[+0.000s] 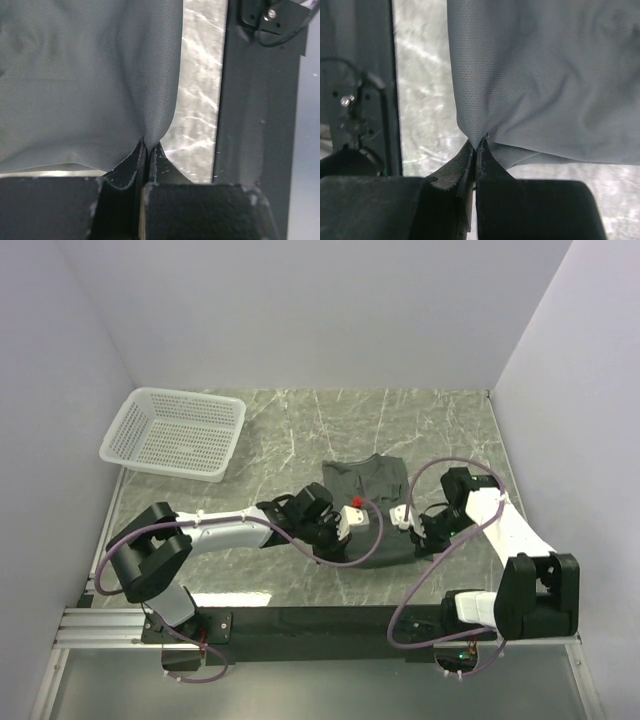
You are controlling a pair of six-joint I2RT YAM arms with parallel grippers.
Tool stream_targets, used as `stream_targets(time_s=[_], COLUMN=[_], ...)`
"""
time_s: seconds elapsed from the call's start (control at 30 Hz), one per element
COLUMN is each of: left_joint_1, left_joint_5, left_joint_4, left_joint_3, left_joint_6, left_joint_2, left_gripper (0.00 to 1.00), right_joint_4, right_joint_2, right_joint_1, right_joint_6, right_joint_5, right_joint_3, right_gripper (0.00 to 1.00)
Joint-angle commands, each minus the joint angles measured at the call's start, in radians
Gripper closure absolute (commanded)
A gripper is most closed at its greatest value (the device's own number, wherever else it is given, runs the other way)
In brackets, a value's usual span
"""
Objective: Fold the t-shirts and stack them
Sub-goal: Fold the tshirt
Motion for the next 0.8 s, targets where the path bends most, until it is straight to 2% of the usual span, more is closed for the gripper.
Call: stream_targets(time_s=[0.0,0.2,0.23,0.37,0.53,0.67,0.77], left_joint_1=[-0.054,-0.117,-0.117,-0.111,-0.027,0.129,0.211], left_joint_5=[-0.022,-0.024,-0.026,-0.064,-0.056,-0.009,0.033], left_joint_4=[0.01,0.021,0.014,0.017,0.023,0.057,0.037], left_joint_3=[-0.02,-0.054,-0.056,-0.045,0.061,0.159,0.285], left_joint_6=[-0.07,-0.114,-0.149,-0.133,-0.048,-0.022,-0.001], left_joint_2=[-0.047,-0.116,-0.127,-0.145,-0.064,0.008,0.094], left_gripper=[0.99,0.99,0.99,1.0,1.0,1.0,1.0], right_joint_4=[-0.081,-0.149,-0.15,-0.118,-0.057,-0.038,-0.046], right_joint_2=[-0.085,-0.214,-0.218,-0.194,-0.024,0.143,0.328], right_joint_1=[-0.002,-0.003,-0.003,-0.003,-0.006,-0.015,-0.015], right_joint_6=[-0.108,-0.168,-0.159,-0.11,0.001,0.077,0.139], right_joint_5=[0.056,0.056,0.051,0.011,-0.042,-0.081,-0.13], right_joint_3=[-0.043,-0.112,-0.106,-0.055,0.138,0.343,0.526], right_gripper=[1.0,1.0,1.0,1.0,1.0,1.0,1.0])
